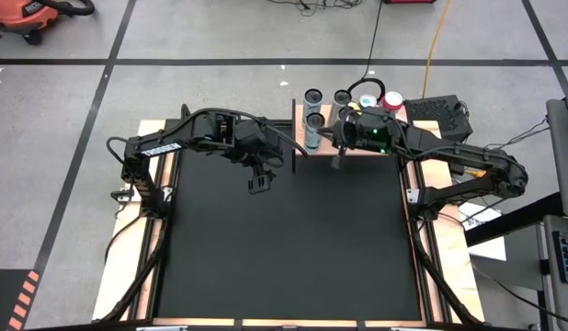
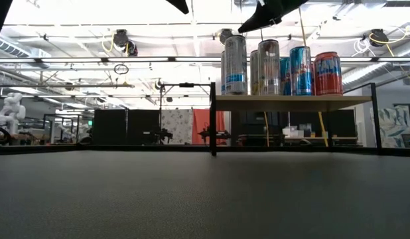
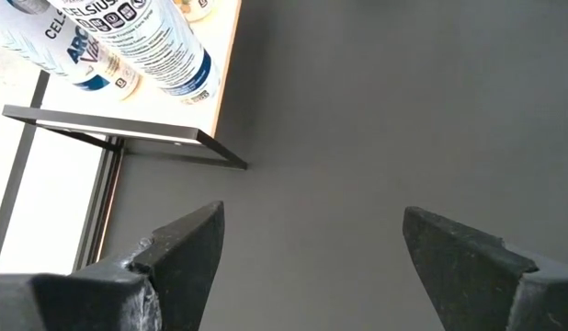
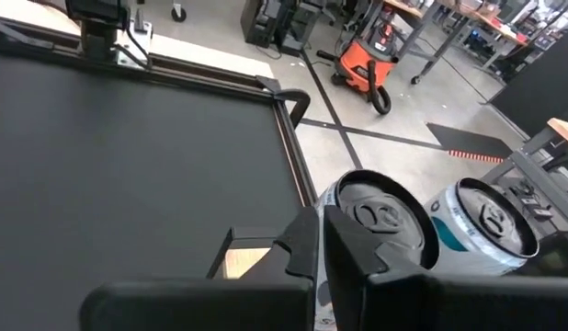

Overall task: Place canned beverage on shelf
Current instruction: Put the white blue soda can on the shelf aligned with the white blue soda can

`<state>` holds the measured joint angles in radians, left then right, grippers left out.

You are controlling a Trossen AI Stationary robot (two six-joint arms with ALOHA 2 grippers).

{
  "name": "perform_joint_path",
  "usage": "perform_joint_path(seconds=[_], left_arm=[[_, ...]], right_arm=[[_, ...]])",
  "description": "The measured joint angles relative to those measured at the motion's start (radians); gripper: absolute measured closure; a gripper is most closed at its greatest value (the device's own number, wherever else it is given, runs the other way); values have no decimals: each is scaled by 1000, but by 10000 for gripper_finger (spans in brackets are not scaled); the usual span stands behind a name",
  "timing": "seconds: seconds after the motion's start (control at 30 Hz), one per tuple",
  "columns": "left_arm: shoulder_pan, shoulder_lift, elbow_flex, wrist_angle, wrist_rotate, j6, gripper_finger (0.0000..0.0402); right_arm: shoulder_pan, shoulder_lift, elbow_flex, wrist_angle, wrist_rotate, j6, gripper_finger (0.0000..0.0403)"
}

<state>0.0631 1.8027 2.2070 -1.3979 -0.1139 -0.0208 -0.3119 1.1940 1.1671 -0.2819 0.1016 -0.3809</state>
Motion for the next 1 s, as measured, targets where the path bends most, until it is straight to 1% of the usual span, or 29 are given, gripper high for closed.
perform_joint_path(seconds=[0.37, 0.43, 0.83, 1.0], left_arm=[[0, 0, 0, 0, 0, 0, 68], [0, 0, 0, 0, 0, 0, 68], [0, 0, 0, 0, 0, 1, 68], [0, 0, 0, -1, 0, 1, 68]], right_arm=[[0, 23, 0, -48, 15, 2, 403], [2, 32, 1, -37, 31, 2, 403], [3, 91, 1, -29, 34, 2, 403], [3, 112, 1, 0, 82, 2, 403]])
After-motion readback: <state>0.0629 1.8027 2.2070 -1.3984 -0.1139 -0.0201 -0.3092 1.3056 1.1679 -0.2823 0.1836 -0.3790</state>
